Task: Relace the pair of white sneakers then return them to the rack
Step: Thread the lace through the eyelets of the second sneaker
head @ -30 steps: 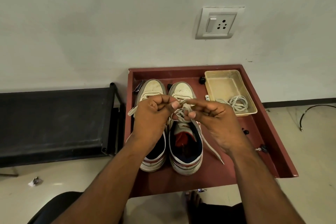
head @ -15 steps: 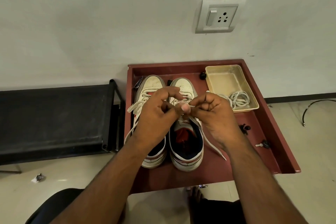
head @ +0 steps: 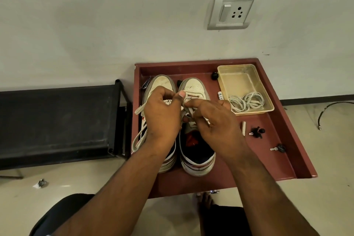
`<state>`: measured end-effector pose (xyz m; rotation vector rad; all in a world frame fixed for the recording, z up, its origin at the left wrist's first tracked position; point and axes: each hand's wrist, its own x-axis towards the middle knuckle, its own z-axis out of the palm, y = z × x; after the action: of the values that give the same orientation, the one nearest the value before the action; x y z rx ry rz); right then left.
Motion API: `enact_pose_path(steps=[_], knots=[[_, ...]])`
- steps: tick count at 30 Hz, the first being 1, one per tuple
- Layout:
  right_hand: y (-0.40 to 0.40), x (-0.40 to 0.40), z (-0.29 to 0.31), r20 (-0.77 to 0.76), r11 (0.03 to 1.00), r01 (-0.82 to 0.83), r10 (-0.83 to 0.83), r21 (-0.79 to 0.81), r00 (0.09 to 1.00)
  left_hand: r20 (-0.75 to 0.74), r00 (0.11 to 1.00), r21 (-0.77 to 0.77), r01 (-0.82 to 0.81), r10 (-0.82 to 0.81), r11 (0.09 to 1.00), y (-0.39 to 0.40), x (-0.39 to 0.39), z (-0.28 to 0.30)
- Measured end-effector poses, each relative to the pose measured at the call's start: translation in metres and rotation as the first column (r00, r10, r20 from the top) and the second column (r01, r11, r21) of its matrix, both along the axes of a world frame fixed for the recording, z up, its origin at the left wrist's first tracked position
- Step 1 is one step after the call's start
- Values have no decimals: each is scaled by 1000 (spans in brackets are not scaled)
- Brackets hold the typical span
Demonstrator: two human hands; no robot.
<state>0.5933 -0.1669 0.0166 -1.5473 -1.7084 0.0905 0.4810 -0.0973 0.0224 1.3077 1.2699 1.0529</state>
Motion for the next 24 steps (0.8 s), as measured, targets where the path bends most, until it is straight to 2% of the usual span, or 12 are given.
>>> enact_pose_path(steps=[4, 7, 8, 9, 10, 11, 12, 14, 16, 18, 21, 24], knots=[[1, 4, -3, 124, 993, 44, -31, -108, 992, -41, 998, 36, 39, -38, 999, 0, 0, 4], [0, 10, 2, 144, 974, 100, -72, -201, 987, -94, 974, 205, 221, -206, 953, 0, -4, 5], [0, 12, 3, 49, 964, 94, -84, -248, 995, -119, 954, 240, 295, -274, 925, 1, -6, 3], [0, 12, 6, -190, 948, 27, -91, -316, 978, -114, 932, 238, 361, -343, 902, 1, -7, 1], [1, 12, 11, -507, 932, -103, -95, -349, 857, -85, 906, 211, 422, -414, 882, 1, -8, 0], [3, 14, 13, -731, 917, -215, -110, -336, 673, -46, 879, 184, 474, -474, 861, 0, -8, 2], [4, 16, 12, -848, 905, -293, -122, -308, 516, -10, 855, 167, 512, -518, 842, -2, -8, 2], [4, 20, 8, -926, 893, -358, -144, -274, 349, 24, 826, 173, 551, -563, 816, -5, -9, 1], [3, 23, 5, -954, 892, -374, -171, -256, 245, -44, 808, 223, 582, -588, 782, -3, -13, -1], [2, 26, 4, -956, 901, -353, -174, -250, 234, -236, 781, 311, 624, -578, 717, 3, -18, -3], [0, 26, 7, -932, 906, -330, -154, -266, 328, -463, 727, 380, 679, -506, 628, 7, -27, -6], [-5, 29, 9, -878, 911, -270, -169, -313, 447, -685, 607, 280, 730, -404, 624, 5, -35, 1]])
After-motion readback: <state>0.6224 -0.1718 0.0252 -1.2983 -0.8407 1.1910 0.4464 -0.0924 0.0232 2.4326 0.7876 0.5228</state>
